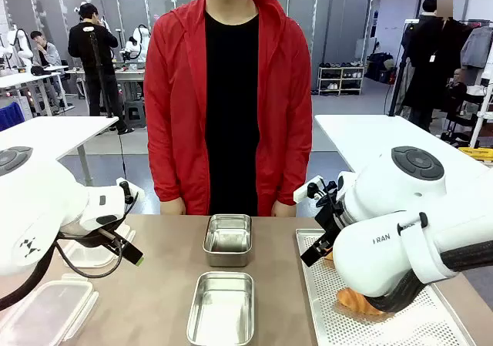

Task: Place the bread into the airtight container.
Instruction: Pick up a Butter Roll and place it into an empty Airtight Container.

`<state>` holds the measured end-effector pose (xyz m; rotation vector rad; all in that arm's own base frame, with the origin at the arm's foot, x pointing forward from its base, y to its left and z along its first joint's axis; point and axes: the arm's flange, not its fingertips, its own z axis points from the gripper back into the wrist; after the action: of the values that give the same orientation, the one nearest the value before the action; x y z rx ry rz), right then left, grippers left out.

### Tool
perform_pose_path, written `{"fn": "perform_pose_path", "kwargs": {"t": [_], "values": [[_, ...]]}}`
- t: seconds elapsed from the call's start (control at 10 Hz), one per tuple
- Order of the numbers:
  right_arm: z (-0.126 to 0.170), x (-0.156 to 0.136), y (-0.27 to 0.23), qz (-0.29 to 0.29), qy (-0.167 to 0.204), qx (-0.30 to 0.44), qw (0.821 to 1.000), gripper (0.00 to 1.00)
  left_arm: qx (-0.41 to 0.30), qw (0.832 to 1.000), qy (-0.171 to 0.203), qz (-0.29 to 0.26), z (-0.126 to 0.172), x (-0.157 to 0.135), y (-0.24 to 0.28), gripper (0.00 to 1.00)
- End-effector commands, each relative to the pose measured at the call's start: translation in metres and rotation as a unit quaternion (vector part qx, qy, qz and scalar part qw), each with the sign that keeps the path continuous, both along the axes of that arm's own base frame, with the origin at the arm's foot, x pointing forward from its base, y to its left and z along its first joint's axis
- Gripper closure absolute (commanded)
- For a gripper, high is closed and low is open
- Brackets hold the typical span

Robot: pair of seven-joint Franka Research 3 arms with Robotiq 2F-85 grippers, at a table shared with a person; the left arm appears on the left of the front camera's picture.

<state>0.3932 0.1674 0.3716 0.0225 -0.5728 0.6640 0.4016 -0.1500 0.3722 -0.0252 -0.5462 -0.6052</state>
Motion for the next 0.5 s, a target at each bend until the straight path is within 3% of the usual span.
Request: {"fn": "perform_pose_path", "kwargs": {"t": [0.0, 0.4], "values": [[0.0, 0.0, 0.0, 0.0, 0.0, 0.0, 1.0, 0.0, 0.0, 1.0, 0.0, 0.0, 0.0, -0.0001, -0.0002, 0.0], [0.0, 0.0, 0.0, 0.0, 0.0, 0.0, 1.0, 0.0, 0.0, 1.0, 0.0, 0.0, 0.0, -0.0001, -0.0002, 0.0]]}}
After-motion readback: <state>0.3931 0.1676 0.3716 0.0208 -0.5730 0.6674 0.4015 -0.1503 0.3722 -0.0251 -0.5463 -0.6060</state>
